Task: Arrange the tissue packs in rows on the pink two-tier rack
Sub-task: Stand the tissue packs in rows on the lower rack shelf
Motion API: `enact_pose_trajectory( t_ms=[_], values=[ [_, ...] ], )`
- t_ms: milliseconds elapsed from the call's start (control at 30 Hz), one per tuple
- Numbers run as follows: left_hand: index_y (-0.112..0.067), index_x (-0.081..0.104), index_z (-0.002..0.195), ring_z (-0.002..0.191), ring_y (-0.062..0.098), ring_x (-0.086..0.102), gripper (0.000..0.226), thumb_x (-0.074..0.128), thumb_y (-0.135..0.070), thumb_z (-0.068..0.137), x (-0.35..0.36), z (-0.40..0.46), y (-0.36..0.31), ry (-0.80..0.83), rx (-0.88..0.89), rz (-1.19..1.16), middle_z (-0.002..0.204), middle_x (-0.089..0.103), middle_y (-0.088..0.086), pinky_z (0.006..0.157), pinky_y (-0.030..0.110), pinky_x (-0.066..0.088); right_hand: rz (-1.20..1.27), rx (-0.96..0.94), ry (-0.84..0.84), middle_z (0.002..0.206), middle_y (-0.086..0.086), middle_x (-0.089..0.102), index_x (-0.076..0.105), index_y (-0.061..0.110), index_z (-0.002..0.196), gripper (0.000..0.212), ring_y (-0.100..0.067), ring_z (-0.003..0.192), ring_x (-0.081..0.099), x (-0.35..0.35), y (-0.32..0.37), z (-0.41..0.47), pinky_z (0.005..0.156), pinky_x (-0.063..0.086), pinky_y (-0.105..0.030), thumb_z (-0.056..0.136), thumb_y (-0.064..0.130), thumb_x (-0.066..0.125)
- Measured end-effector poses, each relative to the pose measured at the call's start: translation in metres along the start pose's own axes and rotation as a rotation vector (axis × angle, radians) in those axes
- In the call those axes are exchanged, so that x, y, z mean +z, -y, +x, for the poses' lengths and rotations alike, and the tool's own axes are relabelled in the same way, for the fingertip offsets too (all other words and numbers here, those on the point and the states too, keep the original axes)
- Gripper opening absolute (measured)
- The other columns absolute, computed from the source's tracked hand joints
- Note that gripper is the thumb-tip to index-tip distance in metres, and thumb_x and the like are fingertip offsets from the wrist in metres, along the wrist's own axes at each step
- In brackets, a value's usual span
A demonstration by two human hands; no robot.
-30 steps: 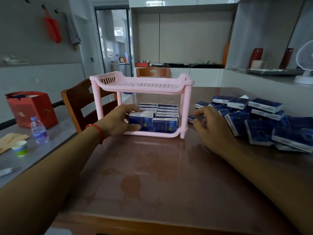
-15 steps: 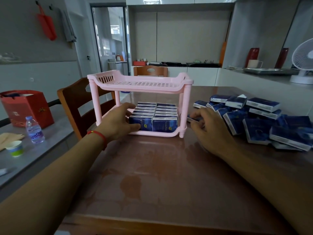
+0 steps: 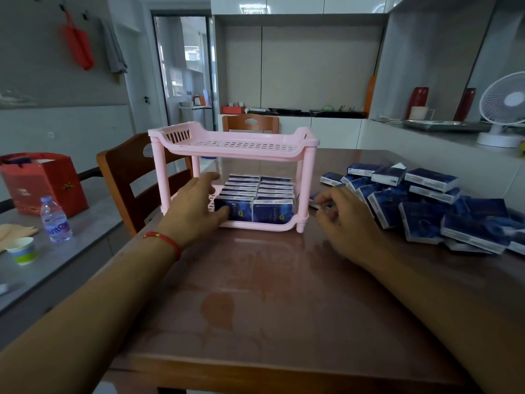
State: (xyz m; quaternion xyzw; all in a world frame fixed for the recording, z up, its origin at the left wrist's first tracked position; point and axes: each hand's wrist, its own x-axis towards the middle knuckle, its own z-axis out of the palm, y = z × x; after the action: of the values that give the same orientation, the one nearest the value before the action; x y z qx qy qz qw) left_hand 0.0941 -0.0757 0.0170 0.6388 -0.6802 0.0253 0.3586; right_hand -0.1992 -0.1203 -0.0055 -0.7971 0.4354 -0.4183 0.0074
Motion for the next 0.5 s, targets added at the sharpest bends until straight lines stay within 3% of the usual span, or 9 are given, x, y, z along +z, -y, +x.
enact_pose_trajectory(
  t_ms=[167, 333, 433, 500],
  values=[
    [-0.015, 0.060, 0.109, 0.090, 0.026, 0.059, 0.028, 0.066, -0.014, 0.082, -0.002, -0.015, -0.020, -0.252, 0.287, 0.261, 0.100, 0.063, 0.007, 0.071, 0.044, 0.056, -0.005, 0.007, -0.019, 0.098, 0.007, 0.056, 0.061, 0.020, 0.101, 0.015, 0.004, 0.075, 0.050, -0.017, 0.007, -0.004, 0.069, 0.039, -0.014, 0.090, 0.010, 0.062],
    [-0.014, 0.065, 0.107, 0.094, 0.030, 0.058, 0.025, 0.070, -0.021, 0.084, 0.015, -0.014, -0.031, -0.173, 0.460, 0.350, 0.105, 0.064, 0.010, 0.072, 0.046, 0.054, -0.172, 0.024, 0.012, 0.087, 0.015, 0.046, 0.063, 0.022, 0.096, 0.011, -0.006, 0.072, 0.047, -0.046, 0.003, -0.019, 0.066, 0.045, -0.031, 0.089, 0.016, 0.059],
    [-0.012, 0.069, 0.112, 0.099, 0.034, 0.057, 0.039, 0.079, -0.024, 0.077, 0.023, -0.001, -0.028, -0.119, 0.461, 0.397, 0.108, 0.066, 0.012, 0.078, 0.045, 0.052, -0.215, 0.039, 0.043, 0.089, 0.015, 0.045, 0.061, 0.024, 0.097, 0.009, -0.008, 0.074, 0.048, -0.054, -0.004, -0.031, 0.064, 0.039, -0.028, 0.090, 0.019, 0.057],
    [-0.012, 0.074, 0.110, 0.099, 0.037, 0.057, 0.036, 0.082, -0.020, 0.076, 0.024, 0.006, -0.027, -0.108, 0.436, 0.333, 0.107, 0.068, 0.012, 0.080, 0.046, 0.051, -0.206, 0.055, 0.053, 0.088, 0.016, 0.044, 0.060, 0.024, 0.097, 0.009, -0.006, 0.073, 0.047, -0.055, -0.005, -0.035, 0.062, 0.036, -0.026, 0.091, 0.018, 0.058]
  ],
)
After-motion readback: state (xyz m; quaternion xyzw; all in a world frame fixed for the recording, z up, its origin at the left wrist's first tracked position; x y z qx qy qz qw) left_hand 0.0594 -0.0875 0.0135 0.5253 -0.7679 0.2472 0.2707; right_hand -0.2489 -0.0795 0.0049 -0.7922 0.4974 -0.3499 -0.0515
